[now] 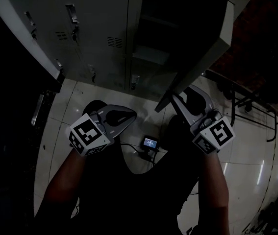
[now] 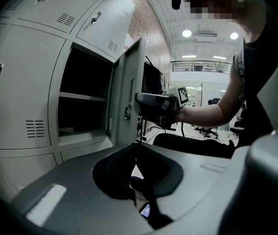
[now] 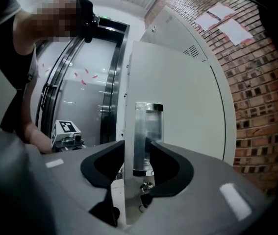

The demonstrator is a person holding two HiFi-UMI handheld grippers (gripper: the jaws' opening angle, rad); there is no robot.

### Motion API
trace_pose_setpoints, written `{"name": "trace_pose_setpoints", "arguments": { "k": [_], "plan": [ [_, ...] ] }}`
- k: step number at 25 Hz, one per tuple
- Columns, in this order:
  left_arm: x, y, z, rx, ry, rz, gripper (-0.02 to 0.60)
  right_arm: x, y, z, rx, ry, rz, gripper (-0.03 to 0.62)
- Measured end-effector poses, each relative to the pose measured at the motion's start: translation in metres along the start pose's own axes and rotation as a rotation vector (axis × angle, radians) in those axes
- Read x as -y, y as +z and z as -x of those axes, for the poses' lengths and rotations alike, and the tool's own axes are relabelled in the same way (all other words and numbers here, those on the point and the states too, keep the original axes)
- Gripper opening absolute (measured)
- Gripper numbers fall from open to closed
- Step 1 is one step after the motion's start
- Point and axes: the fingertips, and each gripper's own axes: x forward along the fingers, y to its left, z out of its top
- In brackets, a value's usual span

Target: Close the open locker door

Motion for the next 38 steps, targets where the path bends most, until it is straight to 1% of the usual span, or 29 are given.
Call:
{"name": "trace_pose_setpoints", "arguments": {
  "k": [1,2,3,7,12,16,19,20,21,31,32,34,35,37,38],
  "plan": [
    [0.0,0.0,0.0,0.002,0.001,0.001,0.012,-0.001,-0.001,-0.008,-0.01,-0.021,0.008,0.163],
    [0.0,0.001,0.001,0.004,0.001,0.001,0.012,-0.003,-0.001,-0.016,-0.015,-0.042,0.012,0.125],
    [0.0,0.001,0.001,0.006,0.001,0.001,0.012,-0.004,0.0,-0.025,-0.017,-0.065,0.012,0.121],
    [0.0,0.0,0.001,0.013,0.002,0.0,0.012,-0.002,0.003,-0.061,-0.027,-0.148,-0.016,0.12],
    [0.0,0.003,0.003,0.03,0.0,-0.001,0.012,0.009,0.002,-0.102,-0.062,-0.193,-0.024,0.123],
    [0.0,0.006,0.004,0.037,-0.002,0.002,0.012,0.022,0.003,-0.132,-0.084,-0.216,-0.011,0.129],
    [0.001,0.005,0.006,0.036,-0.005,0.0,0.012,0.029,0.004,-0.149,-0.088,-0.23,0.009,0.12],
    [0.001,0.005,0.006,0.036,-0.006,0.001,0.012,0.031,0.004,-0.154,-0.088,-0.233,0.01,0.12],
    [0.001,0.005,0.006,0.037,-0.007,0.003,0.012,0.033,0.004,-0.158,-0.088,-0.235,0.009,0.106],
    [-0.002,0.009,0.009,0.056,-0.009,0.01,0.012,0.061,0.007,-0.194,-0.101,-0.242,0.022,0.1],
    [-0.003,0.009,0.01,0.058,-0.008,0.012,0.012,0.065,0.006,-0.197,-0.107,-0.249,0.022,0.09],
    [-0.003,0.01,0.011,0.058,-0.007,0.015,0.012,0.075,0.001,-0.2,-0.122,-0.274,0.007,0.048],
    [-0.003,0.01,0.012,0.058,-0.007,0.016,0.012,0.081,-0.003,-0.201,-0.13,-0.291,-0.006,0.039],
    [-0.004,0.01,0.012,0.059,-0.008,0.016,0.012,0.095,-0.009,-0.199,-0.143,-0.33,-0.022,0.002],
    [-0.004,0.01,0.012,0.06,-0.009,0.015,0.012,0.102,-0.011,-0.198,-0.145,-0.343,-0.027,0.002]
  ]
}}
